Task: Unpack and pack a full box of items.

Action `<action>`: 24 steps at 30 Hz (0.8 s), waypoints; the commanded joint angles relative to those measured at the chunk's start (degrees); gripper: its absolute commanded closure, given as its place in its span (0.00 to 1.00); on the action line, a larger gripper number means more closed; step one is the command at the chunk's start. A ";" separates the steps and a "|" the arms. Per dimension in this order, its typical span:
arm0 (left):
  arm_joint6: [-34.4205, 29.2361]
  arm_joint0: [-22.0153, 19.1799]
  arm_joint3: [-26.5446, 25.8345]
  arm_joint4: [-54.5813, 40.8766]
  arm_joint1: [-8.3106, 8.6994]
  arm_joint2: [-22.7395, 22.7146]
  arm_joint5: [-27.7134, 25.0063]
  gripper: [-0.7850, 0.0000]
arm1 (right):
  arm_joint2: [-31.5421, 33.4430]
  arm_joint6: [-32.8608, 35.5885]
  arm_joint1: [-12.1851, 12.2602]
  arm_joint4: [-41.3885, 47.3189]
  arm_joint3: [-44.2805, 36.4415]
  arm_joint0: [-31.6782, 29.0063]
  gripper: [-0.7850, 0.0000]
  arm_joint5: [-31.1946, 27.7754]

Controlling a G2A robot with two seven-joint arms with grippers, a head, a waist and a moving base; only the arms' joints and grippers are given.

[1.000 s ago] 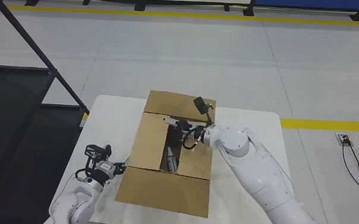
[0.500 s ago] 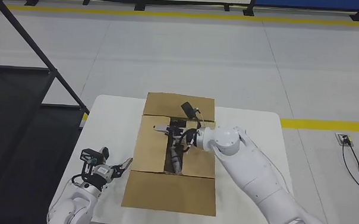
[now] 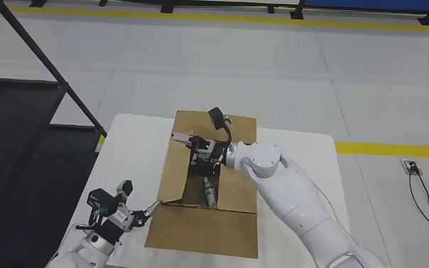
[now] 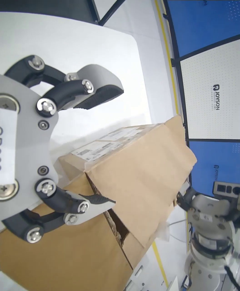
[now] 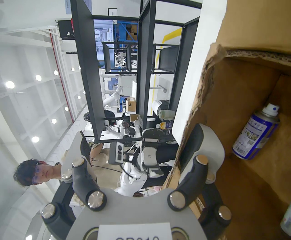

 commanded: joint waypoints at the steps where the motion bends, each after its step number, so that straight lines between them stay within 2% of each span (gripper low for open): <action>1: 0.38 0.76 -0.61 0.72 0.01 -0.05 0.12 0.00 | -0.21 -0.19 -0.02 -1.29 -0.44 0.19 0.00 0.50; 5: -0.28 0.84 -1.11 1.35 -0.13 0.96 1.01 0.00 | 0.15 -1.49 0.16 -3.83 -1.44 0.04 0.00 1.71; 11: -1.75 -1.40 -0.70 3.03 -0.68 4.60 5.21 0.00 | 1.66 -2.33 0.77 -5.87 -3.10 -1.01 0.00 2.28; 21: -3.82 -5.10 0.67 7.72 -1.09 8.82 6.13 0.00 | 4.13 -0.50 1.93 -8.21 -7.52 -3.79 0.00 2.87; 24: -3.76 -5.48 0.71 8.33 -1.26 9.22 8.06 0.00 | 4.28 0.73 1.98 -8.30 -8.23 -4.09 0.00 2.61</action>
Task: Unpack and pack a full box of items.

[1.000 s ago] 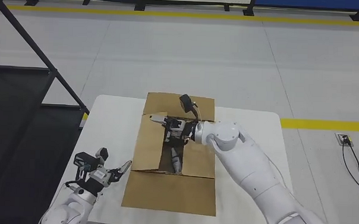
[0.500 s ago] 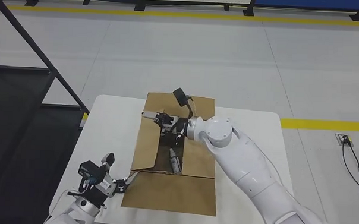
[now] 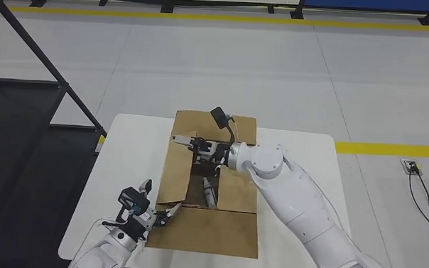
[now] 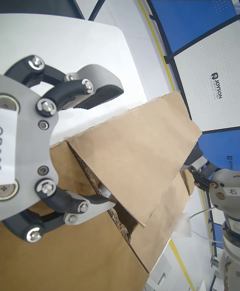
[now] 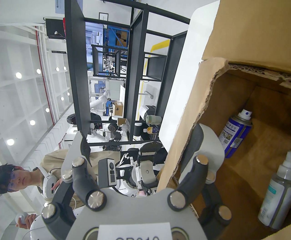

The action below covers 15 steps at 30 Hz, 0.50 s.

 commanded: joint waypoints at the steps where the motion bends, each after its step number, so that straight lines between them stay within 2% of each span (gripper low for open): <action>1: 0.08 -0.22 0.04 0.06 -0.16 0.24 2.01 0.00 | 0.09 0.80 0.02 0.10 -0.29 -0.12 0.00 -0.41; 8: 0.91 -0.68 0.19 -3.57 -0.88 0.84 7.48 0.00 | 2.06 0.63 0.60 -0.90 -1.33 -0.90 0.00 -1.92; 15: 2.02 0.60 -0.87 -7.87 -1.03 -1.69 8.24 0.00 | 6.64 -0.67 2.65 -5.66 -5.96 -3.92 0.00 0.08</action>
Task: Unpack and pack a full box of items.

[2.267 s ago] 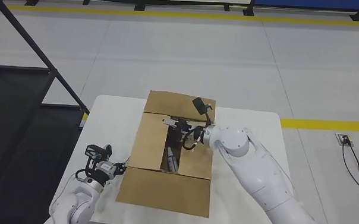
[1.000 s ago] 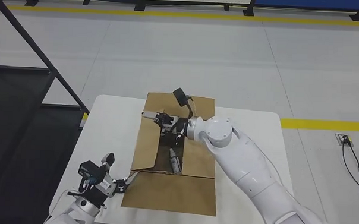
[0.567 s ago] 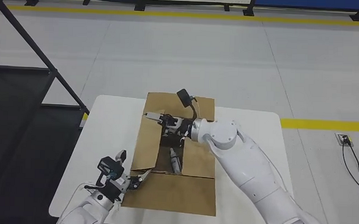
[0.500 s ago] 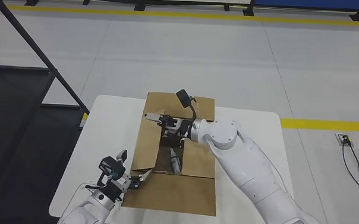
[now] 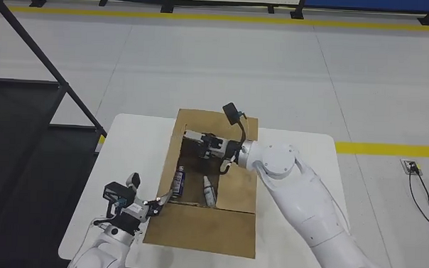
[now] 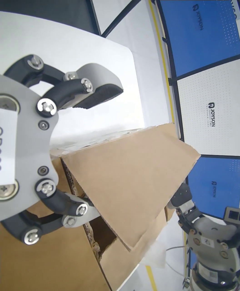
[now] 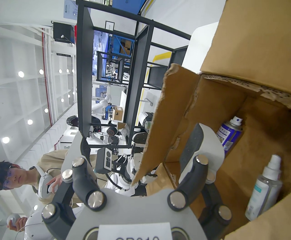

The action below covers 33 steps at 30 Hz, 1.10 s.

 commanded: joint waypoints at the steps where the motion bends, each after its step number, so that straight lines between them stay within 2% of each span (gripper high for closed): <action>1: 0.10 0.27 -0.31 -0.67 0.01 -0.69 -0.28 0.00 | 0.98 0.07 0.50 -1.35 -1.40 -0.78 0.00 1.51; 8: 1.20 0.94 -1.56 -2.15 -0.13 -2.33 0.49 0.00 | 3.53 0.32 1.90 -5.48 -5.69 -3.43 0.00 6.69; 16: 1.58 2.21 -2.20 -4.75 -0.18 -5.30 0.56 0.00 | 5.18 -1.00 2.66 -7.81 -7.09 -4.73 0.00 9.31; 28: 2.51 3.57 -2.73 -7.86 -0.30 -9.95 1.36 0.00 | 7.84 -5.09 3.19 -7.31 -6.71 -5.83 0.00 9.61; 33: 2.59 4.13 -2.49 -8.79 -0.37 -11.97 2.37 0.00 | 10.35 -8.97 3.47 -5.28 -8.17 -7.51 0.00 7.93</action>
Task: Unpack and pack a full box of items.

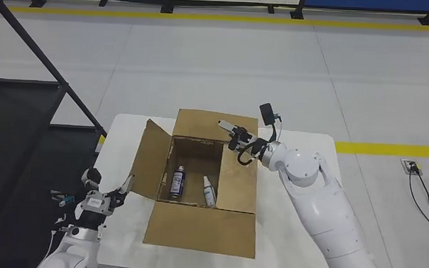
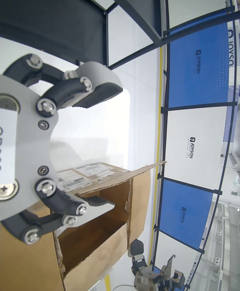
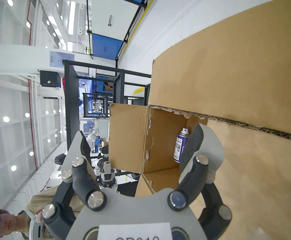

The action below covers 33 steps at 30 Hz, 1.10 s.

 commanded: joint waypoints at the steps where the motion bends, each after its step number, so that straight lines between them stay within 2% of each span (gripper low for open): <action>1: -0.21 0.14 0.47 -0.16 -0.02 -0.75 0.55 0.00 | 1.09 -1.51 0.11 0.99 -0.65 -0.74 0.00 -1.00; 8: -1.62 -1.12 5.55 0.36 -0.15 -2.63 3.97 0.00 | 4.49 -2.23 0.88 2.96 -3.79 -3.88 0.00 -4.26; 12: -3.77 -3.02 9.51 1.78 -0.18 -1.95 4.08 0.00 | 5.60 -2.33 1.21 3.34 -4.78 -4.92 0.00 -4.73; 14: -2.33 -3.92 10.65 1.81 -0.36 -1.37 4.94 0.00 | 6.19 -2.34 1.35 3.91 -5.14 -5.39 0.00 -5.33; 16: -1.42 -3.91 10.36 -0.25 -0.51 -1.19 3.55 0.00 | 6.54 -2.12 1.49 4.00 -5.44 -5.74 0.00 -5.44; 18: -1.34 -3.14 9.07 -1.43 -0.41 -1.36 -0.54 0.00 | 6.63 -1.62 1.61 3.97 -5.76 -6.00 0.00 -5.50; 22: 0.59 -0.74 5.25 2.77 -0.08 -1.22 -6.77 0.00 | 6.45 -1.31 1.73 3.92 -6.05 -6.18 0.00 -5.29; 23: 1.11 -0.16 4.41 3.65 -0.05 -1.03 -7.58 0.00 | 6.06 0.48 1.76 4.34 -6.19 -6.16 0.00 -5.41; 29: 1.82 0.46 3.19 7.84 -0.16 0.94 -7.55 0.00 | 0.60 10.52 1.78 0.40 -7.03 -3.93 0.00 -2.83; 33: 1.53 -0.37 3.43 9.09 -0.27 2.37 -7.83 0.00 | -6.65 10.74 0.70 -4.98 -6.98 -0.90 0.00 2.12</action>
